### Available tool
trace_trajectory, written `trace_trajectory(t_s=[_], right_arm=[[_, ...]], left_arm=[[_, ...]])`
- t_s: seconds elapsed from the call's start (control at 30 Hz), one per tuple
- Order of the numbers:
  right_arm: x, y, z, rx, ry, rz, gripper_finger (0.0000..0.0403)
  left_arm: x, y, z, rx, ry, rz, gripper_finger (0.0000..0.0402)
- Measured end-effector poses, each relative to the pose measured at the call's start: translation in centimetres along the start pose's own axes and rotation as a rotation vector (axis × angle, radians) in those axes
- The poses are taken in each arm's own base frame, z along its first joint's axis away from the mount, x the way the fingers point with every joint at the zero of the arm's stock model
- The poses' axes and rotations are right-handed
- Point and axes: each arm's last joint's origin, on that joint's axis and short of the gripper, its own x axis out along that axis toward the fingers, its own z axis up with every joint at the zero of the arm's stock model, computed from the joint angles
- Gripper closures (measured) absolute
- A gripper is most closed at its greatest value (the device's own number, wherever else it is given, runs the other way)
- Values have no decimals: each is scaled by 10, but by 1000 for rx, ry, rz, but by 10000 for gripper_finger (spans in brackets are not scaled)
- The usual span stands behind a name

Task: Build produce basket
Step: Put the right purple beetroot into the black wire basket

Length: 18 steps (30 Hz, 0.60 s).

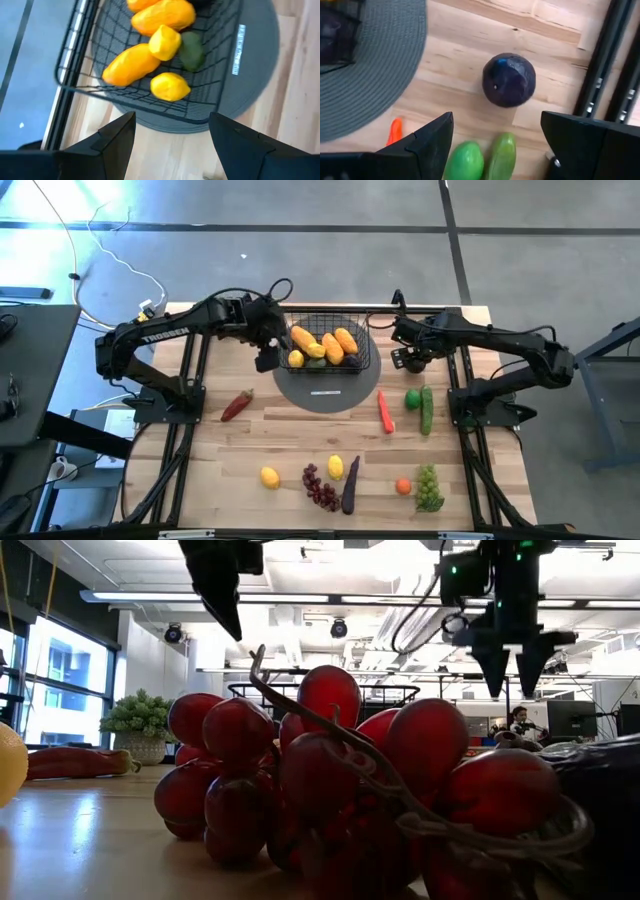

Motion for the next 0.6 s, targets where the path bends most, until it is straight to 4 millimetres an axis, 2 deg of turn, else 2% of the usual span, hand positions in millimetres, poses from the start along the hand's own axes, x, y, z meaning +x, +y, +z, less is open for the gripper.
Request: trace_trajectory(t_s=[0.23, 0.6], right_arm=[[33, -12, 4, 85, 7, -1, 121], [62, -25, 3, 123, 8, -22, 121]], left_arm=[[1, 9, -2, -48, 6, 15, 159], [1, 18, -4, -102, 12, 30, 159]])
